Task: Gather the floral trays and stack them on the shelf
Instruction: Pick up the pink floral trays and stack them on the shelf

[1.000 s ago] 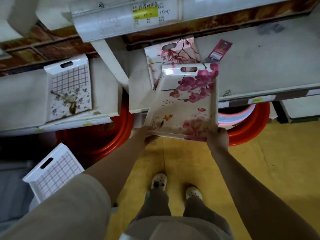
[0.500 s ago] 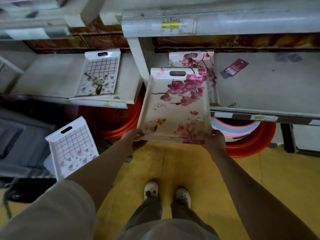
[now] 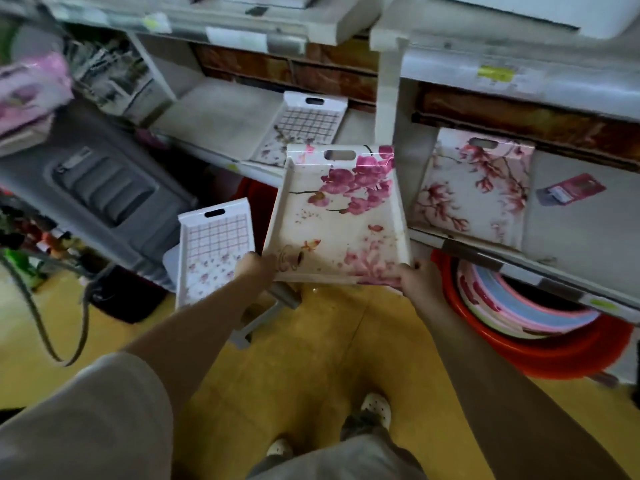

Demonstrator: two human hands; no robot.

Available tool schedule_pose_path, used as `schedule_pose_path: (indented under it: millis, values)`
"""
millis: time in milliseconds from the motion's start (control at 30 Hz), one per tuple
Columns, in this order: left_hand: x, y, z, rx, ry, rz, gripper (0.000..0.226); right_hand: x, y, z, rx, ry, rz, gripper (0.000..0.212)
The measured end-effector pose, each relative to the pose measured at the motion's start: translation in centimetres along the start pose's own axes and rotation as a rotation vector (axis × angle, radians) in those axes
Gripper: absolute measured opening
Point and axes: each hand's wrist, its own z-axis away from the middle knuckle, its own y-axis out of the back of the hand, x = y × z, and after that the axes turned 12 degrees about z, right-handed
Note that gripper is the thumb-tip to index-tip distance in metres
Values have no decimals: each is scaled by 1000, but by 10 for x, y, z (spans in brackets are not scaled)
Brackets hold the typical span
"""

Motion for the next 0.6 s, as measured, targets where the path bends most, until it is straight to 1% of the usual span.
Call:
schedule_pose_path:
  millis: [100, 233, 333, 467, 600]
  values:
    - [-15, 36, -5, 20, -16, 39, 23, -22, -26, 16, -5, 54, 73, 28]
    - [-43, 94, -7, 85, -22, 94, 23, -59, -68, 50, -21, 94, 107, 29]
    - [-69, 139, -9, 107, -40, 127, 31, -81, -100, 78, -28, 149, 126, 28]
    - [-108, 197, -10, 168, -69, 110, 41, -109, -142, 116, -33, 251, 160, 30]
    - [-140, 248, -6, 196, -115, 169, 34, -135, -175, 154, -45, 335, 218, 26]
